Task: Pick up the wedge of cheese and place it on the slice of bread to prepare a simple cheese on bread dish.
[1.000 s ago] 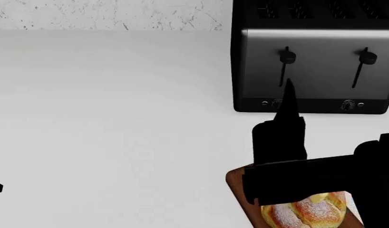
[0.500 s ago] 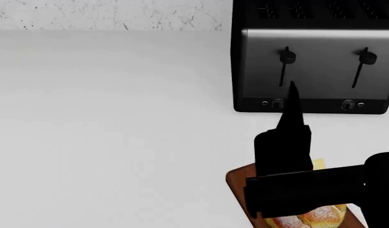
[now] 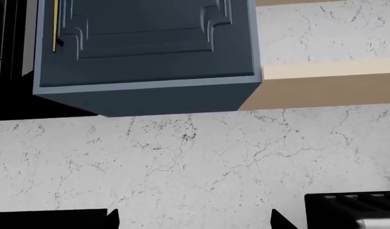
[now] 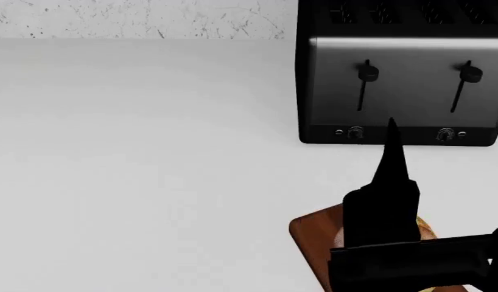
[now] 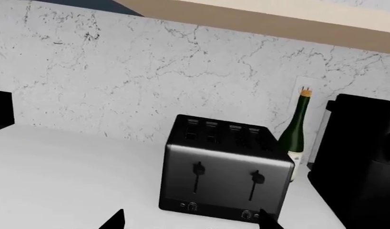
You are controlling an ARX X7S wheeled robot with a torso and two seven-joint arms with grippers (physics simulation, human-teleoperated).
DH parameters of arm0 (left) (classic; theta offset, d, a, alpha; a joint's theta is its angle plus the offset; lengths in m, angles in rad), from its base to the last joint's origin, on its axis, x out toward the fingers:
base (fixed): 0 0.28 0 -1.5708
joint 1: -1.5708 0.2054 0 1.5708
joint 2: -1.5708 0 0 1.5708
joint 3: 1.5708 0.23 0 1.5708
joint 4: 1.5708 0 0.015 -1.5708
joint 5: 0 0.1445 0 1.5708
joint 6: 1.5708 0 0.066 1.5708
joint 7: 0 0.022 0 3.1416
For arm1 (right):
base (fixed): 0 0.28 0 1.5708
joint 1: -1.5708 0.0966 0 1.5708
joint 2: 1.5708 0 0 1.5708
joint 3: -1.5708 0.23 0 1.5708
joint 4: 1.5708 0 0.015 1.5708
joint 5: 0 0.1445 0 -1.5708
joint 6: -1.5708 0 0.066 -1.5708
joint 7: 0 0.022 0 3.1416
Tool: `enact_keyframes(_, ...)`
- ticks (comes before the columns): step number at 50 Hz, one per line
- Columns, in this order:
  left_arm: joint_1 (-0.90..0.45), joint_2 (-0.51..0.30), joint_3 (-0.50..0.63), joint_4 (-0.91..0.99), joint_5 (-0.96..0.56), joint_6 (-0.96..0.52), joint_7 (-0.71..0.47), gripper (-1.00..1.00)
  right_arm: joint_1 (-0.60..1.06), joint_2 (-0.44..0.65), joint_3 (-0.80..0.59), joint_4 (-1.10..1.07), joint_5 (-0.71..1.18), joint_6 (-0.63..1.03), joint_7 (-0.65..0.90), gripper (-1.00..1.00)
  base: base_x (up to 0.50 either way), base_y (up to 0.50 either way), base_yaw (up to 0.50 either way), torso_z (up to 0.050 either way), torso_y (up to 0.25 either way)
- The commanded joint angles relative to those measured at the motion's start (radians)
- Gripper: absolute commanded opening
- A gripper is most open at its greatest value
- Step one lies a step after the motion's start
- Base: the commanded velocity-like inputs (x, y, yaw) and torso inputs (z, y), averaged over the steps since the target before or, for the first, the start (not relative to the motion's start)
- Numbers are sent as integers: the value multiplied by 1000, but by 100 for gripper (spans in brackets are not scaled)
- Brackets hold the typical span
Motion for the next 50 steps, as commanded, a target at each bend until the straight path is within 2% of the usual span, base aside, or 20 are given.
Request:
enact_keyframes(1,-187,-66,260,-1,34,96,-71,100,-2,18,1,-12,9,-4,-2,100,0,0,0,0,0)
enact_keyframes(14,-309,-90,430,0,58,147,-102,100,71,51,-19,-20,103,9,35,100,0,0,0,0,0)
enact_keyframes(30,-446,-115,616,0,91,203,-124,100,85,78,-16,-9,106,26,17,100,0,0,0,0,0)
enact_keyframes(37,-770,-136,985,1,111,279,-172,100,143,87,-24,19,139,63,27,100,0,0,0,0,0)
enact_keyframes(44,-1119,-68,1441,1,179,372,-284,100,163,99,-29,28,150,76,32,100,0,0,0,0,0)
enact_keyframes(48,-1265,-63,1585,1,173,409,-293,100,182,101,-33,41,157,86,36,100,0,0,0,0,0)
enact_keyframes(50,-1294,-64,1615,1,173,416,-293,100,182,99,-37,38,157,85,38,100,0,0,0,0,0)
